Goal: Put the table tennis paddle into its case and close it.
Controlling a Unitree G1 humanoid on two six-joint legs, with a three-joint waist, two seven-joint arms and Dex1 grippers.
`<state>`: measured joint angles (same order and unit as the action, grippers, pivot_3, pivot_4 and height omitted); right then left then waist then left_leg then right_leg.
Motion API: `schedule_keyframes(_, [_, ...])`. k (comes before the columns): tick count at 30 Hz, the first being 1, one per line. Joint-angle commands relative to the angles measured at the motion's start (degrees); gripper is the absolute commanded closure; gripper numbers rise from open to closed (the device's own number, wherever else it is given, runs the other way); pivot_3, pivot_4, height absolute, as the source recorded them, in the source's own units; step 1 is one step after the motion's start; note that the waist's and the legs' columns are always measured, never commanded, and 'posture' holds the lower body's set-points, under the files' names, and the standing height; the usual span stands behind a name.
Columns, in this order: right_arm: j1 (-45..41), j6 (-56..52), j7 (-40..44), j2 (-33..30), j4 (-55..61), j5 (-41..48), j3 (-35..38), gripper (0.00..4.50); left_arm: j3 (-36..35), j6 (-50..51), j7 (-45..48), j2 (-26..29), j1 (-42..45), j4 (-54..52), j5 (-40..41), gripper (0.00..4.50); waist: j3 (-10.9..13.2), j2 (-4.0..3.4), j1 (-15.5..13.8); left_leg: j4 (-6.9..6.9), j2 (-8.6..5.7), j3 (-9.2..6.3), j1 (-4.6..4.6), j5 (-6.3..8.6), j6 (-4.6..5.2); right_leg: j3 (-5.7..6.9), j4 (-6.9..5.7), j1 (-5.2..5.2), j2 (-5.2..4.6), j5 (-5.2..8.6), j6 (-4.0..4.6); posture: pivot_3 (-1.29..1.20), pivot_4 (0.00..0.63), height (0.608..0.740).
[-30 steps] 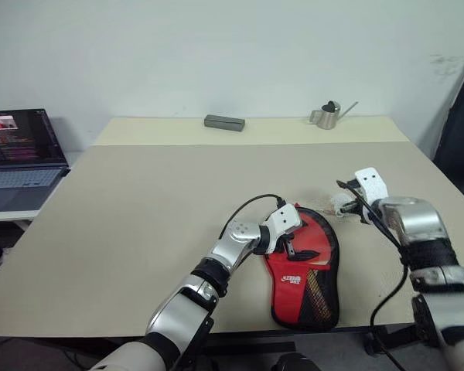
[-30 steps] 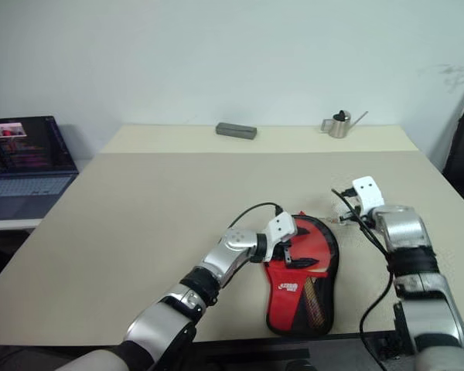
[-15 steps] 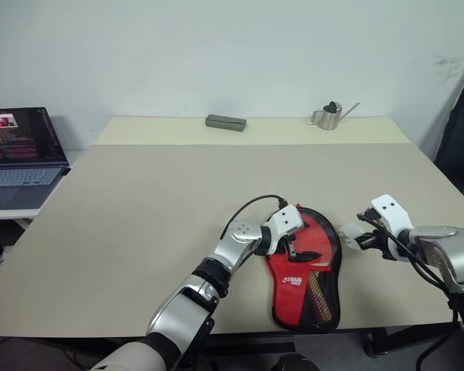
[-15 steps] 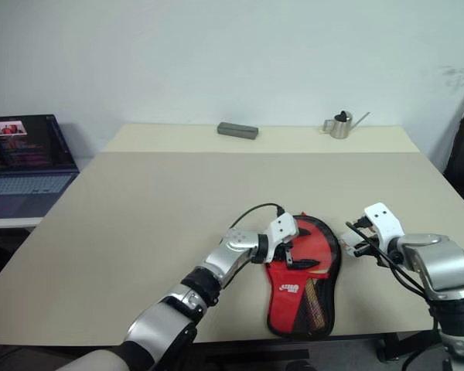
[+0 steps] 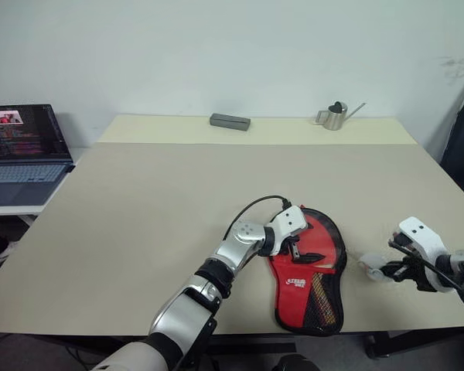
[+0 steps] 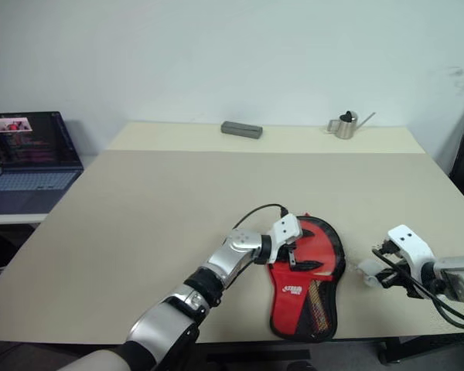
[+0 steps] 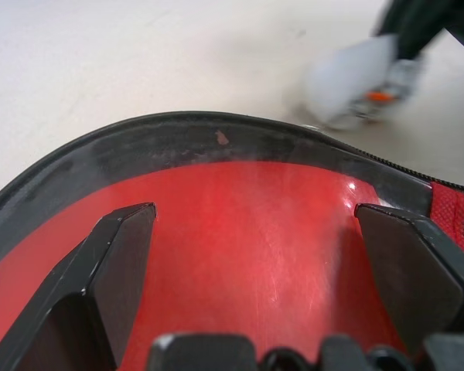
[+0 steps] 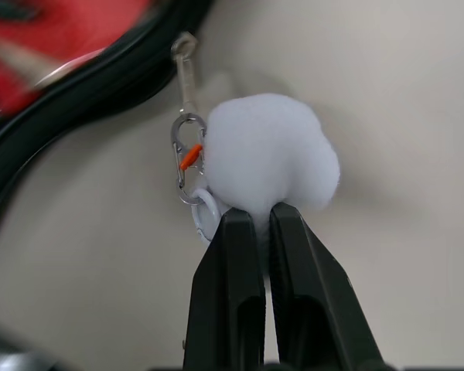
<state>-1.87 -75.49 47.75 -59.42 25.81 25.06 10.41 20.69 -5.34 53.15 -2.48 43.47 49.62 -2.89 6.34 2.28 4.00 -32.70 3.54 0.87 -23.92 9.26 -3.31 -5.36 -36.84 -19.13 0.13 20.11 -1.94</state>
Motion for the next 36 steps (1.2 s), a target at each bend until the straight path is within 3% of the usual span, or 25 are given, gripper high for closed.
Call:
schedule_keyframes(1, [2.46, -0.1, 3.0, -3.32, 4.22, 3.38, 3.12, 4.47, 4.46, 6.8, -0.65, 2.76, -6.25, 12.44, -6.43, 0.0, 0.01, 0.02, -0.08, 0.0, -0.02, -0.01, -0.01, 0.0, 0.0, 0.03, 0.01, 0.0, -0.02, 0.01, -0.01, 0.0, 0.15, 0.74])
schedule_keyframes(8, [9.99, 3.43, 8.17, -8.2, 8.42, 6.99, 5.46, 4.47, 4.8, 6.76, -0.65, 2.26, -6.18, 12.46, -6.47, 0.0, 0.02, 0.04, -0.77, 0.0, -0.08, -0.12, -0.06, 0.11, -0.1, 0.16, 0.09, 0.0, -0.07, 0.11, -0.03, 0.0, 0.15, 0.74])
schedule_keyframes(14, [22.3, 11.0, 15.3, -12.55, 11.52, 6.44, 10.2, 4.47, 5.27, 6.74, -0.69, 2.02, -6.32, 12.32, -6.28, 0.0, -0.04, 0.14, -1.89, -0.02, -0.28, -0.21, -0.19, 0.35, -0.03, 0.29, 0.1, 0.03, -0.19, 0.46, -0.14, 0.0, 0.15, 0.74])
schedule_keyframes(21, [33.25, 17.49, 23.18, -13.58, 15.67, 5.47, 16.51, 4.47, 5.8, 6.73, -0.83, 1.69, -6.26, 12.4, -6.05, 0.0, -0.12, 0.3, -2.55, -0.11, -1.0, -0.41, -0.27, 0.4, 0.39, 0.47, 0.1, 0.22, -0.22, 0.66, -0.6, 0.0, 0.15, 0.74])
schedule_keyframes(27, [41.25, 23.57, 26.91, -13.29, 16.94, 1.79, 18.25, 4.47, 6.09, 6.73, -0.89, 1.43, -6.26, 12.32, -5.86, 0.0, -0.04, 0.63, -2.53, -0.13, -0.97, -0.8, -0.26, 0.52, 0.25, 1.2, 0.22, 0.46, -0.36, 0.9, -0.26, 0.0, 0.15, 0.74])
schedule_keyframes(32, [43.7, 25.08, 26.09, -11.73, 19.08, 0.74, 15.59, 4.47, 6.29, 6.81, -0.94, 1.4, -6.48, 12.04, -5.75, 0.0, 0.08, 0.78, -2.08, -0.16, -0.88, -1.03, 0.16, 0.66, 0.02, 1.39, 0.22, 0.87, -0.77, 0.92, -0.23, 0.0, 0.15, 0.74])
schedule_keyframes(36, [40.27, 24.11, 23.14, -9.98, 19.24, 1.59, 13.63, 4.47, 6.37, 6.87, -0.97, 1.46, -6.59, 11.92, -5.65, 0.0, 0.12, 0.69, -2.05, -0.16, -0.92, -1.48, 0.15, 0.7, -0.03, 2.0, 0.61, 0.98, -1.29, 0.92, -0.25, 0.0, 0.15, 0.74])
